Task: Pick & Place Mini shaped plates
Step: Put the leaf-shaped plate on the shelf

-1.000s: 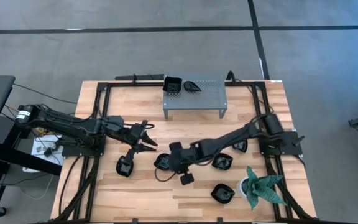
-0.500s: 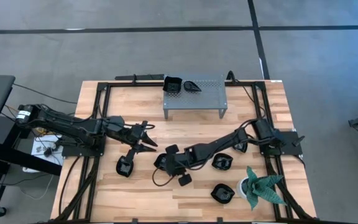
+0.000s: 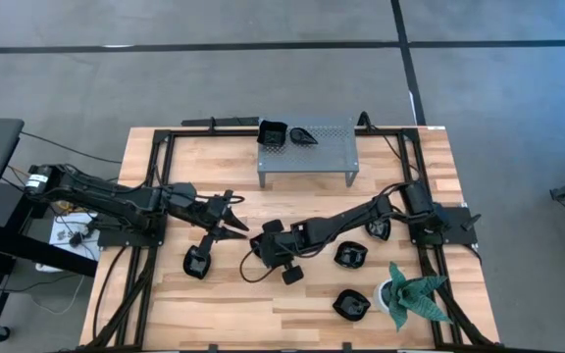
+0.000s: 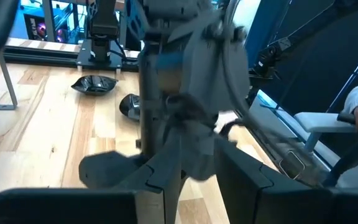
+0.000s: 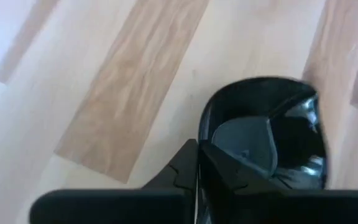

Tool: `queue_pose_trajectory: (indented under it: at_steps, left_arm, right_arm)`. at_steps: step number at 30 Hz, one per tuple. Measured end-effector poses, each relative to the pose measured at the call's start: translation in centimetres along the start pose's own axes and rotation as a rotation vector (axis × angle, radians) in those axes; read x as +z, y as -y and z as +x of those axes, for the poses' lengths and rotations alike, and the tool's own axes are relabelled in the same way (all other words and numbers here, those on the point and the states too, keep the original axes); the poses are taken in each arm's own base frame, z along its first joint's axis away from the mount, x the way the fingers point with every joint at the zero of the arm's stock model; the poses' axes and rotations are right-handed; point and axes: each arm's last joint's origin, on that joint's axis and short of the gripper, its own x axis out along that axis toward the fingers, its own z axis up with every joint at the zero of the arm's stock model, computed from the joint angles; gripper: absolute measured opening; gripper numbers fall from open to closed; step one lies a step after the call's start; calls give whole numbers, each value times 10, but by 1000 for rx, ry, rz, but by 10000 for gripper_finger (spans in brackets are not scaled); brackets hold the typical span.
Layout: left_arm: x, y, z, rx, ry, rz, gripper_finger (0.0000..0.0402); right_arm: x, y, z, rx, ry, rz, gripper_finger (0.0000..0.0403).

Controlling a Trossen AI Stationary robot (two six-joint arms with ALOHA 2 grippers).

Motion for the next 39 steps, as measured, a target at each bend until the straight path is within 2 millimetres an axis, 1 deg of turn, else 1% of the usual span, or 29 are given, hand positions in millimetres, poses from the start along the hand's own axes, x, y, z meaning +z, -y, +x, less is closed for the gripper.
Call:
queue_pose_trajectory:
  at_steps: [2, 4, 8, 13, 15, 17, 21, 24, 27, 29, 33, 35, 39]
  left_arm:
    - [0, 0, 0, 0, 0, 0, 97]
    - [0, 0, 0, 0, 0, 0, 97]
    - [0, 0, 0, 0, 0, 0, 97]
    - [0, 0, 0, 0, 0, 0, 97]
    - [0, 0, 0, 0, 0, 0, 97]
    - [0, 0, 0, 0, 0, 0, 97]
    - [0, 0, 0, 0, 2, 13, 97]
    - [0, 0, 0, -1, 3, 30, 97]
    - [0, 0, 0, -1, 3, 31, 97]
    - [0, 0, 0, -1, 3, 31, 97]
    - [0, 0, 0, 0, 4, 32, 97]
    - [1, 0, 0, -1, 7, 32, 97]
    - [1, 0, 0, -1, 11, 30, 97]
  right_arm:
    - [1, 1, -12, 0, -20, 19, 7]
    - [2, 2, -31, -23, -41, 46, 3]
    - [0, 8, -79, -178, -131, 126, 3]
    - [-15, 15, -146, -459, -260, 190, 2]
    - [-23, 20, -169, -541, -301, 214, 1]
    - [-31, 26, -190, -597, -338, 230, 2]
    - [-47, 45, -220, -663, -384, 254, 1]
    - [-63, 63, -232, -683, -412, 248, 1]
    - [-84, 81, -239, -697, -471, 255, 1]
    - [-98, 92, -240, -697, -492, 280, 1]
    - [-114, 114, -232, -627, -434, 283, 1]
    - [-117, 124, -227, -607, -413, 235, 1]
    - [-124, 144, -218, -615, -440, 180, 2]
